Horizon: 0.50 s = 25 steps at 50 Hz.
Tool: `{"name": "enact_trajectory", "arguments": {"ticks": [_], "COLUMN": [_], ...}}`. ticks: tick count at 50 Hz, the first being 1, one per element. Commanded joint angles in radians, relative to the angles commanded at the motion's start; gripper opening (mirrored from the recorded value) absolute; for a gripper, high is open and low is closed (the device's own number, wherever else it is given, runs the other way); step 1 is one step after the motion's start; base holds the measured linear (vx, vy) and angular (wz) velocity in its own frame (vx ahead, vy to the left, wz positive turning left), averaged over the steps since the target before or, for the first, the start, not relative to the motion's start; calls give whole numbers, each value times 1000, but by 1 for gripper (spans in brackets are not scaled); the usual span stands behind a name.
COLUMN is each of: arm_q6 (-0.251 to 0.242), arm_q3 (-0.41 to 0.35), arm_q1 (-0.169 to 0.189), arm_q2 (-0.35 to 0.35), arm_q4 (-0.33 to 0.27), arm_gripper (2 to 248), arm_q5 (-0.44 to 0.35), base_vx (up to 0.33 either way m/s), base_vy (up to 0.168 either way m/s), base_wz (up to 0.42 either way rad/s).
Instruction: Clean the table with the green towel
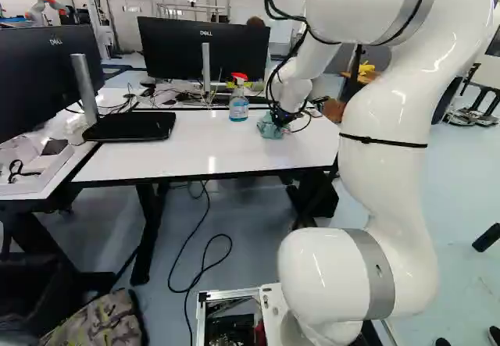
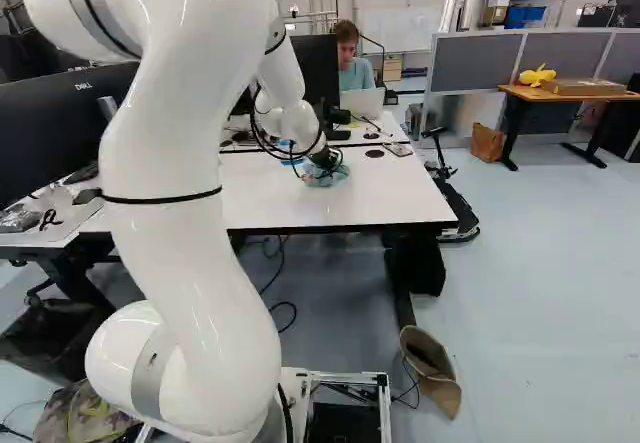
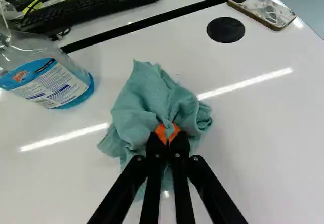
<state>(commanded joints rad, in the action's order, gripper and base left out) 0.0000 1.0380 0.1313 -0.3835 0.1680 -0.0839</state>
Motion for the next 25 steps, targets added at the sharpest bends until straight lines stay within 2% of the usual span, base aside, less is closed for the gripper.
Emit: {"name": "enact_trajectory", "arguments": {"ticks": [25], "arm_q6": [0], "arm_q3": [97], "arm_q1": [61], "arm_q2": [-76], "arm_q4": [0], "arm_gripper": [26], "arm_q5": [0], "base_vx": [0], "base_vy": [0], "base_wz": [0]}}
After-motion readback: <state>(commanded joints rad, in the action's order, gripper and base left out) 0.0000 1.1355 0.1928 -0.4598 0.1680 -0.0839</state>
